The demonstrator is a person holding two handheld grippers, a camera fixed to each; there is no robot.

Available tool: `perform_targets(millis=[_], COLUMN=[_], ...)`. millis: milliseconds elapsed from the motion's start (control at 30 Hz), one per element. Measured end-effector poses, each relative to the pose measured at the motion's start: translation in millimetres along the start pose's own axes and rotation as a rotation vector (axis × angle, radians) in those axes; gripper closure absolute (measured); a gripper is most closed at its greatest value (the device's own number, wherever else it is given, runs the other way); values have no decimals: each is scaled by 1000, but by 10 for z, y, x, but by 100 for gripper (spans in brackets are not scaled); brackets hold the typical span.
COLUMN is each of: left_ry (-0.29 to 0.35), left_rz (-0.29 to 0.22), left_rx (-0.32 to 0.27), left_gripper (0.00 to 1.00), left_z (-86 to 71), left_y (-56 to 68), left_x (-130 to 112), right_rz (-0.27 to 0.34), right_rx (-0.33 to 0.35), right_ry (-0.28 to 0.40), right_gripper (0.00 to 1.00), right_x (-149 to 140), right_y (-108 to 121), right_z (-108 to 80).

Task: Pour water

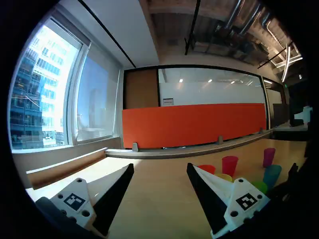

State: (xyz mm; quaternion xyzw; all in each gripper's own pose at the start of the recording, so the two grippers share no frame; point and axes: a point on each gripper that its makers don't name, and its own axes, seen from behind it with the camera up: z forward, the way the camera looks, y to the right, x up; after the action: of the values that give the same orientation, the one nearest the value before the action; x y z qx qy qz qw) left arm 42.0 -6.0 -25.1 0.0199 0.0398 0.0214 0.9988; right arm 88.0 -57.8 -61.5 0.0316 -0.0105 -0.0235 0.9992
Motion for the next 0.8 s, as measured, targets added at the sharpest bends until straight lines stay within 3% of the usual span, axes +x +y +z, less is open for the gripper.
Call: perform_targets(millis=[467, 800], left_ry=[-7, -15], left_rz=[-49, -43], left_rx=[-9, -9], left_gripper=[1, 1], left_z=[134, 149], left_y=[11, 1], left_x=[-168, -244], right_rz=[-5, -3], right_rx=[-6, -16], right_ry=[-12, -17], right_gripper=[0, 0], right_x=[7, 4], right_y=[7, 52], right_z=[5, 2])
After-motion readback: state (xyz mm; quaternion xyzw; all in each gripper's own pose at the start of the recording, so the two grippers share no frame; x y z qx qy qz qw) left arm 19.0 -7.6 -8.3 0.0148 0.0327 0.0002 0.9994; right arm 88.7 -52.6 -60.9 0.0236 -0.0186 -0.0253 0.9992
